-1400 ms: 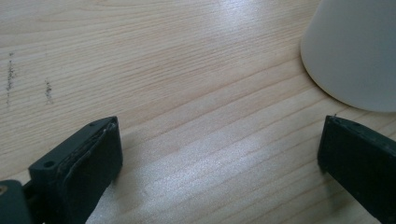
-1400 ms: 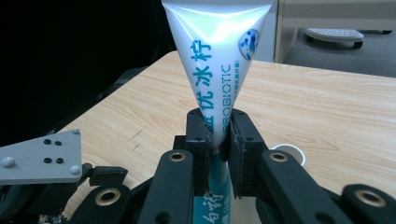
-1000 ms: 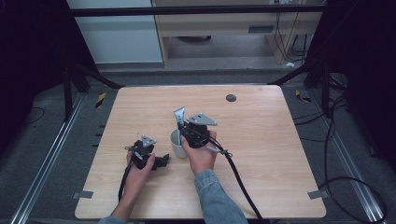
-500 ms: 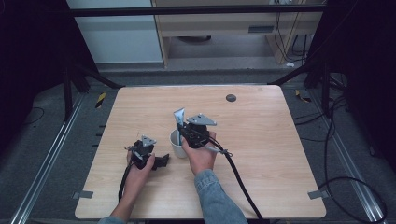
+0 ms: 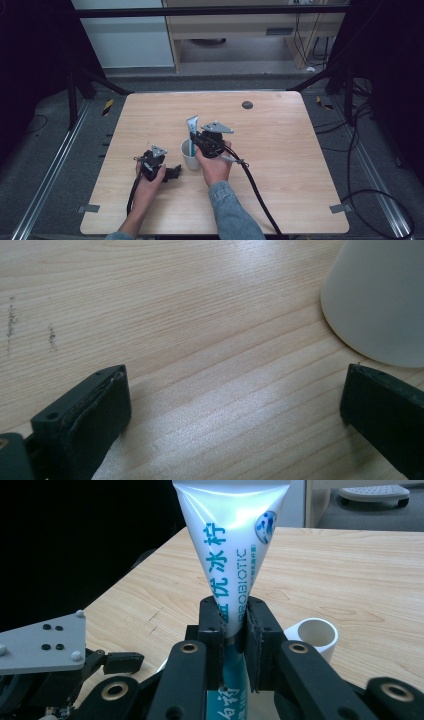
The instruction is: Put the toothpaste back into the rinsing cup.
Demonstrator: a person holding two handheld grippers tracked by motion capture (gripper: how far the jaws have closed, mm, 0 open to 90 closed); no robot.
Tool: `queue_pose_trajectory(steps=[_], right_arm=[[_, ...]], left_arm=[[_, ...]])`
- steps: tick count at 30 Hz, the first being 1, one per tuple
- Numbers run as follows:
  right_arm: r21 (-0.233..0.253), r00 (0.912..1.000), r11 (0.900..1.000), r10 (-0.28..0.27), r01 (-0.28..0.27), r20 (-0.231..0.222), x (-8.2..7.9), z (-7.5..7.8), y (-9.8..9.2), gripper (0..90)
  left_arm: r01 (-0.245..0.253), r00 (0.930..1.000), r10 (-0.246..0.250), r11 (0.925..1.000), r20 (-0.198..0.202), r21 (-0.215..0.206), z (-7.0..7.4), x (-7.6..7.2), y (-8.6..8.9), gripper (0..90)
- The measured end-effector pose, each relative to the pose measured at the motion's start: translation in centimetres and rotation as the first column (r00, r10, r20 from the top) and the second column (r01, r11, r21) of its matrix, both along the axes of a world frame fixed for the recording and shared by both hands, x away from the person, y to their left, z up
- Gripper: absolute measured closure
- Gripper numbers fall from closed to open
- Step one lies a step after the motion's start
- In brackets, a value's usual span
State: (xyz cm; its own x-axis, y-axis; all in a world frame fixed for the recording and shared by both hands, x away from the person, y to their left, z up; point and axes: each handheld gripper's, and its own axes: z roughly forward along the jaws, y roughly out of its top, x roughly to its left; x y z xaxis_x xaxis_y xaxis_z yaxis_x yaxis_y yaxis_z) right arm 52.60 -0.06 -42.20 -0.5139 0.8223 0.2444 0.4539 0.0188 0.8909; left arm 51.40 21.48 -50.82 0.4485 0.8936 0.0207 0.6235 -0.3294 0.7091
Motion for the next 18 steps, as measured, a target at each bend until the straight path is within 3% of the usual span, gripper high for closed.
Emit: queue_pose_trajectory(steps=[18], right_arm=[[0.047, 0.9990, 0.999, 0.016, -0.014, -0.042, 0.67, -0.03, -0.87, 78.2]], left_arm=[[-0.001, 1.0000, 0.001, 1.0000, 0.001, -0.001, -0.01, 0.00, -0.01, 0.0]])
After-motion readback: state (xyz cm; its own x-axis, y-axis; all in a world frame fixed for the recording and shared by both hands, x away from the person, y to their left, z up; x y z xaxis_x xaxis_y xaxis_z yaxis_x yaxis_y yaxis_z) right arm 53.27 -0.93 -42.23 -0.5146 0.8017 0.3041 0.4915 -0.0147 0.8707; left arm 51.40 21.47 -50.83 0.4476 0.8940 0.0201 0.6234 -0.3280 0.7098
